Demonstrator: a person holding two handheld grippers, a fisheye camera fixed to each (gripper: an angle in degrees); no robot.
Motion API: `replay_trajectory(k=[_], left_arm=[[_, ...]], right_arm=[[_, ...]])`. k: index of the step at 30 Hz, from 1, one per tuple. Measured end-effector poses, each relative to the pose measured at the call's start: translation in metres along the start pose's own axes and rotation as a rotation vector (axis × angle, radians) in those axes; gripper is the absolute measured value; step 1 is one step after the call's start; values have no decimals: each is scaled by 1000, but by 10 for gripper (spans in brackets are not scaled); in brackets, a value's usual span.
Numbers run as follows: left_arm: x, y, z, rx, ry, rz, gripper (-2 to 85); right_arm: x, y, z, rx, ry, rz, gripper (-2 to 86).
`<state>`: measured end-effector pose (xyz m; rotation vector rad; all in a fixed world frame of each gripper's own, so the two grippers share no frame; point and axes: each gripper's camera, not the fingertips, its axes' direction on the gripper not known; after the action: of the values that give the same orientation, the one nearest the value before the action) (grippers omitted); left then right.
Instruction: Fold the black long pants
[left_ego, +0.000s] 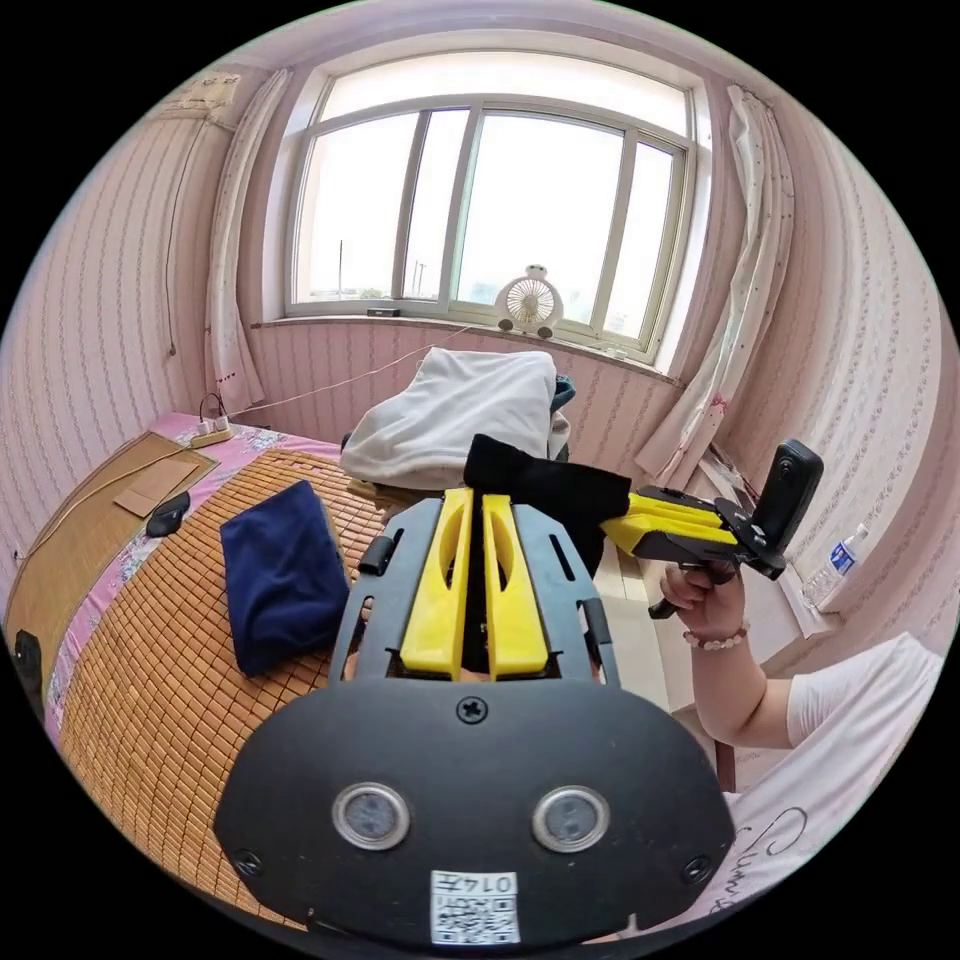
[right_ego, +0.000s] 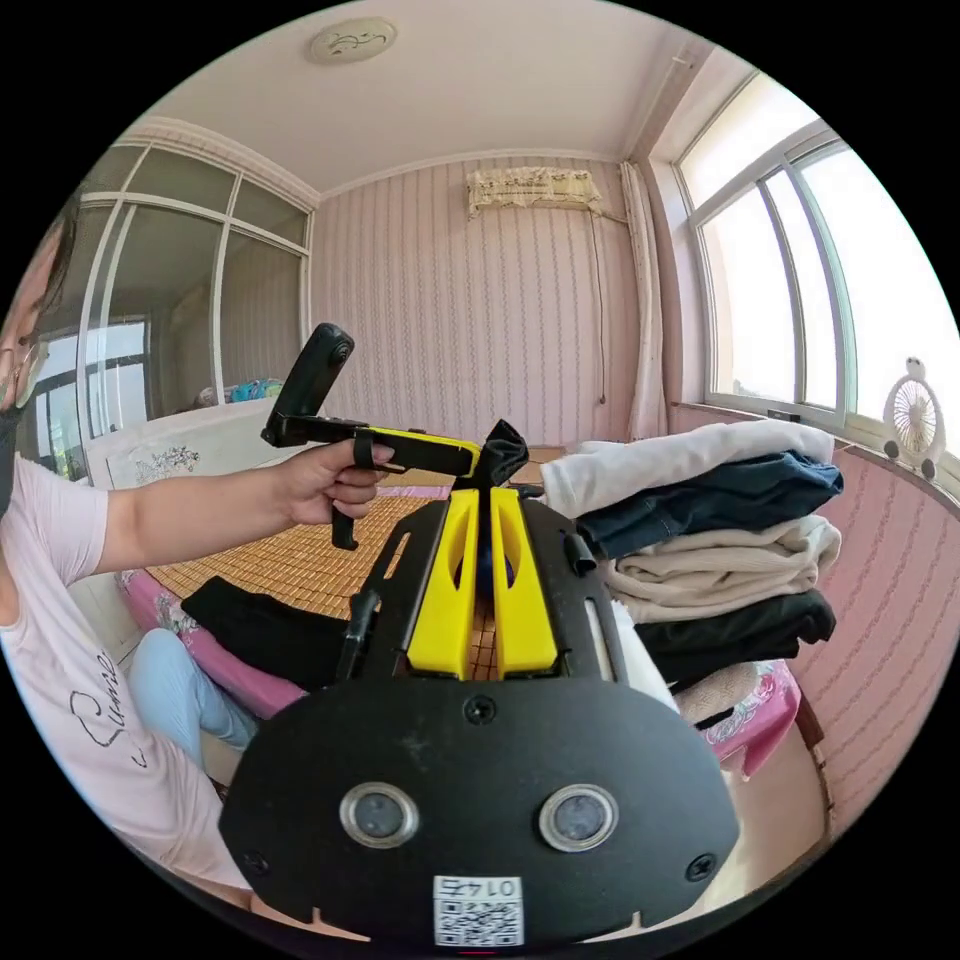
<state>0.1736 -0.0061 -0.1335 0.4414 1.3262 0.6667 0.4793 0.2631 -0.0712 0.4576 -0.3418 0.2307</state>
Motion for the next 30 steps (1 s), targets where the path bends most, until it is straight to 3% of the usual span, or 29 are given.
replay_trajectory(k=[9, 13, 18, 21, 25, 30], left_arm=[[-98, 128, -205, 31, -148, -272, -6], [-135, 227, -316, 38, -346, -464, 2], [-148, 374, -429, 8, -698, -741, 0], [-140, 454, -480, 36, -695, -913, -3], [-121, 505, -510, -15, -702, -966, -6], [-120, 489, -503, -45, -595, -882, 10]], right_arm=[[-167, -30, 126, -93, -447, -171, 14], [-293, -28, 212, -230, -616, -266, 19], [-431, 30, 316, -426, -763, -233, 41], [-491, 71, 369, -680, -782, -293, 56], [-503, 73, 375, -668, -754, -331, 60], [-495, 63, 394, -666, -677, -318, 51]])
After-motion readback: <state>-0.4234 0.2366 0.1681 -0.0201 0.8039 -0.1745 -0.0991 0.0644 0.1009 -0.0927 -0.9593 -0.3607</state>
